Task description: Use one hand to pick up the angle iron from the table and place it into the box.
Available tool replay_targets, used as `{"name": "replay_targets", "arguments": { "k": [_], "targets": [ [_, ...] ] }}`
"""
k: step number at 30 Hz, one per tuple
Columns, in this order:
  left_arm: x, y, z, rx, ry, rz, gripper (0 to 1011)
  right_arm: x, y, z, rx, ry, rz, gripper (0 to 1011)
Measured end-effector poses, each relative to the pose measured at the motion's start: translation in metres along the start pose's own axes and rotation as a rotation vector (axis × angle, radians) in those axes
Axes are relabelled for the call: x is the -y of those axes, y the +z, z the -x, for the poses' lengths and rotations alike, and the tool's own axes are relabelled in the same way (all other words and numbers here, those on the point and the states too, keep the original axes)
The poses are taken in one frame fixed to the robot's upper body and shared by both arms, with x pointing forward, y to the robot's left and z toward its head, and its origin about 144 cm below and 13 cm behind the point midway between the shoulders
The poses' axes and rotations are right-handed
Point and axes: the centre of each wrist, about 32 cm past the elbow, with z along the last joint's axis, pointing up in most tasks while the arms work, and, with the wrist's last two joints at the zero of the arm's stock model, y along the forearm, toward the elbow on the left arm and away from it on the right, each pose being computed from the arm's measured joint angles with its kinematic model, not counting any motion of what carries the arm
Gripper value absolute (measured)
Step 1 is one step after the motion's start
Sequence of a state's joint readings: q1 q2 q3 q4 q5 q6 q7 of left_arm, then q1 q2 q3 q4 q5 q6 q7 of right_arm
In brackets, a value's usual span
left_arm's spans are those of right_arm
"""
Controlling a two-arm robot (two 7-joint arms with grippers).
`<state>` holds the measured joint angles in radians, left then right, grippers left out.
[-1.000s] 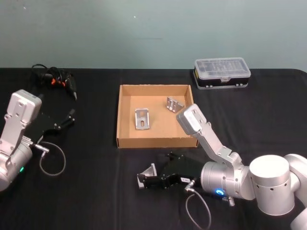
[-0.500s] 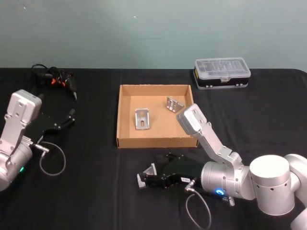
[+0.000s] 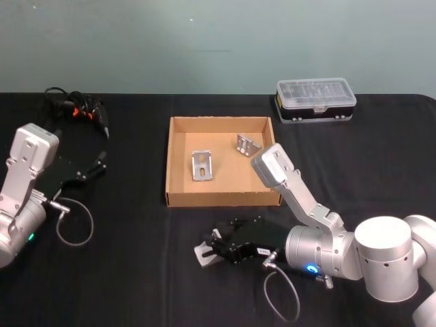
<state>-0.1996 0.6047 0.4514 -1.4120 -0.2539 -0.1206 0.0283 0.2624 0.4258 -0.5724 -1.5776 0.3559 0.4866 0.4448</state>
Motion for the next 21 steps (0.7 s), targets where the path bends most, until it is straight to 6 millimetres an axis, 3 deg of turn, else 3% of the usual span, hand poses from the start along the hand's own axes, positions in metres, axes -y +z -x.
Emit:
{"name": "replay_targets", "arguments": {
  "k": [7,9,11,21],
  "targets": [
    [0.0,0.0,0.0,0.0,0.0,0.0,1011,0.0,0.0,0.0,0.0,0.0,0.0,200],
    [0.0,0.0,0.0,0.0,0.0,0.0,1011,0.0,0.0,0.0,0.0,0.0,0.0,188],
    [0.0,0.0,0.0,0.0,0.0,0.0,1011,0.0,0.0,0.0,0.0,0.0,0.0,92],
    [0.0,0.0,0.0,0.0,0.0,0.0,1011,0.0,0.0,0.0,0.0,0.0,0.0,78]
  ]
}}
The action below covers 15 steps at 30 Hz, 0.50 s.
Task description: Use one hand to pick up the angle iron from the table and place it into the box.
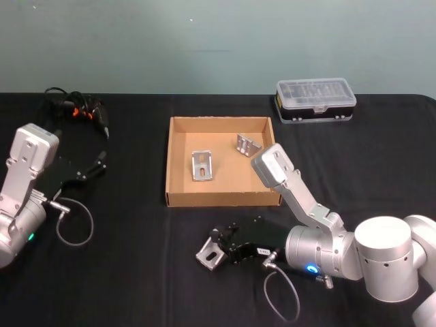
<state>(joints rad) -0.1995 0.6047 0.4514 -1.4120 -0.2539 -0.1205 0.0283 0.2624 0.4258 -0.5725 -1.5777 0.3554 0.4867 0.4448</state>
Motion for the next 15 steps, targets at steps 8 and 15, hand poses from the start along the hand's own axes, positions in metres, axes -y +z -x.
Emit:
{"name": "replay_targets", "arguments": {
  "k": [8,15],
  "targets": [
    [0.0,0.0,0.0,0.0,0.0,0.0,1011,0.004,0.005,0.002,0.03,-0.001,-0.018,78],
    [0.0,0.0,0.0,0.0,0.0,0.0,1011,0.015,0.019,0.003,0.062,-0.028,-0.065,78]
  ]
}}
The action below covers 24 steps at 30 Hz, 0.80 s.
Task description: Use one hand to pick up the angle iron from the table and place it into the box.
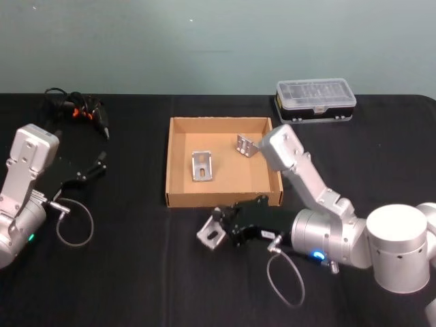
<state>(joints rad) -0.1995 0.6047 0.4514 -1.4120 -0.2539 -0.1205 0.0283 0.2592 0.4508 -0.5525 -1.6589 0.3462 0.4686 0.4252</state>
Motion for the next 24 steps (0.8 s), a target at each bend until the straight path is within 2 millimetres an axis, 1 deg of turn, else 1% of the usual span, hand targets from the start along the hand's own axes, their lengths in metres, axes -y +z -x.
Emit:
{"name": "replay_targets", "arguments": {
  "k": [5,12,15,16,18,24],
  "targets": [
    [0.0,0.0,0.0,0.0,0.0,0.0,1011,0.008,0.015,-0.007,0.017,-0.037,-0.04,78],
    [0.0,0.0,0.0,0.0,0.0,0.0,1011,0.007,0.027,-0.019,0.023,-0.094,-0.063,79],
    [0.0,0.0,0.0,0.0,0.0,0.0,1011,0.002,0.032,-0.029,0.028,-0.134,-0.065,79],
    [0.0,0.0,0.0,0.0,0.0,0.0,1011,0.002,0.032,-0.029,0.028,-0.134,-0.065,79],
    [0.0,0.0,0.0,0.0,0.0,0.0,1011,-0.005,0.036,-0.038,0.039,-0.167,-0.058,79],
    [0.0,0.0,0.0,0.0,0.0,0.0,1011,-0.021,0.038,-0.049,0.059,-0.213,-0.032,78]
  ]
}}
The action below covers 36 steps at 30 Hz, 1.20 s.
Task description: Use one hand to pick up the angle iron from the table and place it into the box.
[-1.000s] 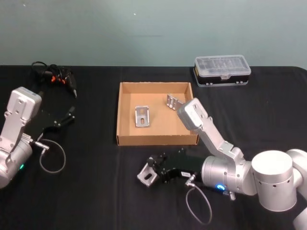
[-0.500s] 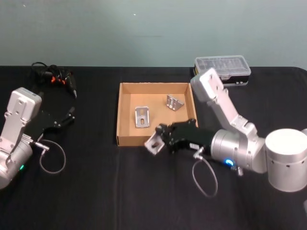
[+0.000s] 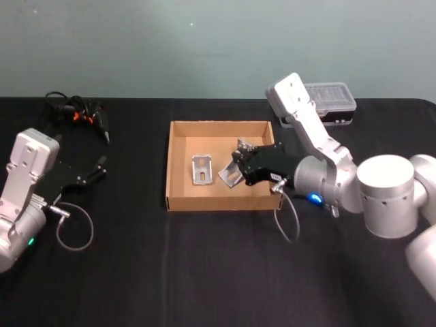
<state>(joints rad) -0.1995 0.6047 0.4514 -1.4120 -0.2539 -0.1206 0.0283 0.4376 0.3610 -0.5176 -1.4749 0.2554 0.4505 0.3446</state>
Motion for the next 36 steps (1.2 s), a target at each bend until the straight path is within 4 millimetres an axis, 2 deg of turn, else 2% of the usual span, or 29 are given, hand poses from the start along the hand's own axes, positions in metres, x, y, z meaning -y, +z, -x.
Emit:
{"name": "replay_targets", "arguments": {
  "k": [7,29,36],
  "targets": [
    [0.0,0.0,0.0,0.0,0.0,0.0,1011,-0.021,-0.002,-0.008,0.014,-0.027,0.03,79],
    [0.0,0.0,0.0,0.0,0.0,0.0,1011,-0.059,-0.003,-0.026,0.013,-0.033,0.076,79],
    [0.0,0.0,0.0,0.0,0.0,0.0,1011,-0.066,-0.005,-0.029,0.005,-0.035,0.084,78]
  ]
}}
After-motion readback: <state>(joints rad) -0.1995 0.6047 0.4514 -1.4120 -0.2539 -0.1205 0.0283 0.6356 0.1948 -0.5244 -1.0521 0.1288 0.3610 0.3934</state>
